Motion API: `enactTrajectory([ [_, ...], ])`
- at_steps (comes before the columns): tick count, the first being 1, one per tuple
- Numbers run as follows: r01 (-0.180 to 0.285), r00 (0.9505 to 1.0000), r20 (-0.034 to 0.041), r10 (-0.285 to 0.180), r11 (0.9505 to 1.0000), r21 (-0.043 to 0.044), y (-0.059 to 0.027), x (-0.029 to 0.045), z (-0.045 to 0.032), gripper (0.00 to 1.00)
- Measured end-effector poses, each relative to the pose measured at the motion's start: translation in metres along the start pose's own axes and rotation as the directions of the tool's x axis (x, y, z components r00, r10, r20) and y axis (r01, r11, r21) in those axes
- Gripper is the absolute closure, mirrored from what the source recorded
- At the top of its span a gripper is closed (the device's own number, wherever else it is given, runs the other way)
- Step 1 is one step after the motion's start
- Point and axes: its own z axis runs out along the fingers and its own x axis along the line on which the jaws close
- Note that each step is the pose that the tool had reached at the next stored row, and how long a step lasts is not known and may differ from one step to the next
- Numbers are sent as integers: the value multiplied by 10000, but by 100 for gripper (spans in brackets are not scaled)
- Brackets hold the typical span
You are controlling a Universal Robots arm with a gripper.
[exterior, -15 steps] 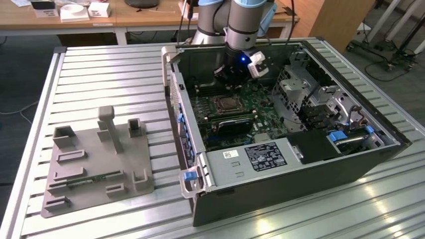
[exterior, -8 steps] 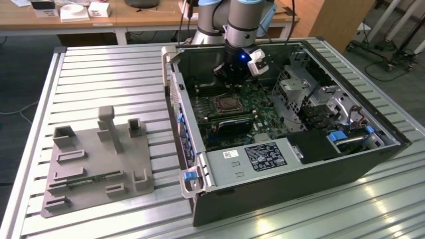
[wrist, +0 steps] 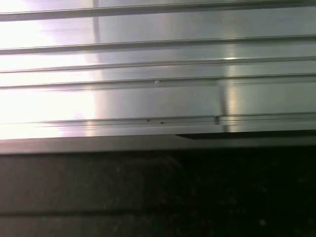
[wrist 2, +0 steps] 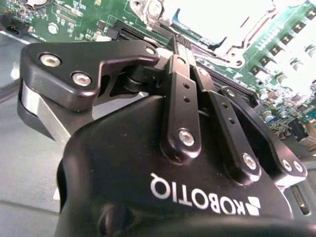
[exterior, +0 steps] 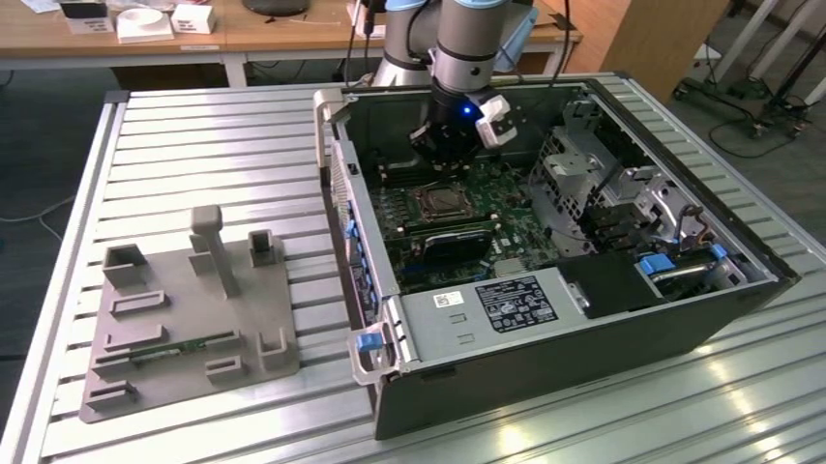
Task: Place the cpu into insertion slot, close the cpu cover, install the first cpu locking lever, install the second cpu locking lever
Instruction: 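Install the first cpu locking lever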
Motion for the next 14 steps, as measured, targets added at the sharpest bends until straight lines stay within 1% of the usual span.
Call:
enactTrajectory([
  [5,48,10000,-4,-48,10000,-21,19,1,0,90],
  [6,48,10000,-5,-48,10000,-47,19,1,0,90],
  [7,45,10000,-6,-45,9999,-101,20,2,1,90],
  [9,38,10000,-13,-39,9996,-280,20,1,1,90],
  [10,35,10000,-15,-36,9994,-343,20,1,1,90],
  [14,35,10000,-15,-35,9994,-355,21,-8,1,90],
])
